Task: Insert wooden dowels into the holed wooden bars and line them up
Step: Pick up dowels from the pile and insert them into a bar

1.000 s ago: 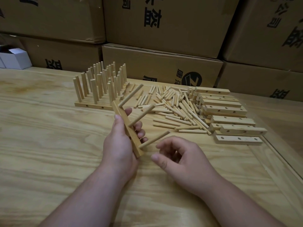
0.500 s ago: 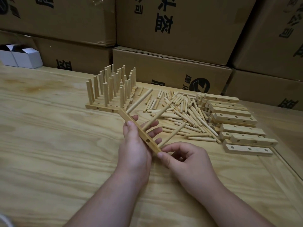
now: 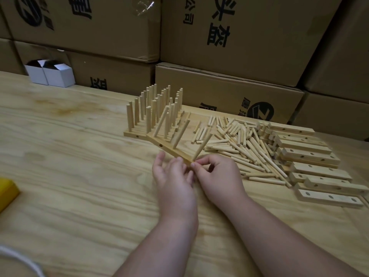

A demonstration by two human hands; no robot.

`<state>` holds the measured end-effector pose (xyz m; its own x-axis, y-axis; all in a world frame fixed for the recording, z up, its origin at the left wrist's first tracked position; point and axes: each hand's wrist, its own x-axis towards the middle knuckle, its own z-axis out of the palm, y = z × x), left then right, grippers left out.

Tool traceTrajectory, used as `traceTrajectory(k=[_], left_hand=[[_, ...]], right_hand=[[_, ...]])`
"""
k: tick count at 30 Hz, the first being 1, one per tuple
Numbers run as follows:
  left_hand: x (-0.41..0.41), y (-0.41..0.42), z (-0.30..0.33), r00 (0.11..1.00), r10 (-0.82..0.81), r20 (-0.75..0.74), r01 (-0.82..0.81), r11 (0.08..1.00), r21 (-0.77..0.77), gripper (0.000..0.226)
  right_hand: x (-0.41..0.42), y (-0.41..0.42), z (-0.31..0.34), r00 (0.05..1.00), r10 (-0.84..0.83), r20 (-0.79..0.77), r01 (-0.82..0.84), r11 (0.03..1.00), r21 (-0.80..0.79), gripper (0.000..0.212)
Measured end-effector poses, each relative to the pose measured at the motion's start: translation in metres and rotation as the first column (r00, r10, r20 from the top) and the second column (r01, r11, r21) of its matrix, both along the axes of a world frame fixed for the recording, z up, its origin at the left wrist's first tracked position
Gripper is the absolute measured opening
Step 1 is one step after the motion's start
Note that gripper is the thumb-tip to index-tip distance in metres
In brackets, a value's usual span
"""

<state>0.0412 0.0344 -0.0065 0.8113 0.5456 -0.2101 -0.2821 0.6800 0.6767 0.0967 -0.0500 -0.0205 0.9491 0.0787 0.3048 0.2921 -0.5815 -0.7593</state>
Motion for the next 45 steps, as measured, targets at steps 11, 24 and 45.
traceTrajectory(k=[11, 24, 45], left_hand=[[-0.006, 0.002, -0.001, 0.991, 0.131, 0.017, -0.132, 0.971, 0.201, 0.011], [-0.007, 0.002, 0.0, 1.0, 0.013, -0.022, -0.008, 0.98, 0.198, 0.01], [-0.007, 0.002, -0.001, 1.0, -0.011, -0.002, 0.011, 0.987, 0.159, 0.027]], right_hand=[[0.031, 0.032, 0.003, 0.991, 0.128, 0.038, -0.106, 0.93, -0.352, 0.011], [0.072, 0.073, -0.002, 0.97, 0.189, 0.15, -0.116, 0.91, -0.398, 0.01], [0.056, 0.059, 0.001, 0.98, 0.2, 0.021, -0.177, 0.908, -0.379, 0.005]])
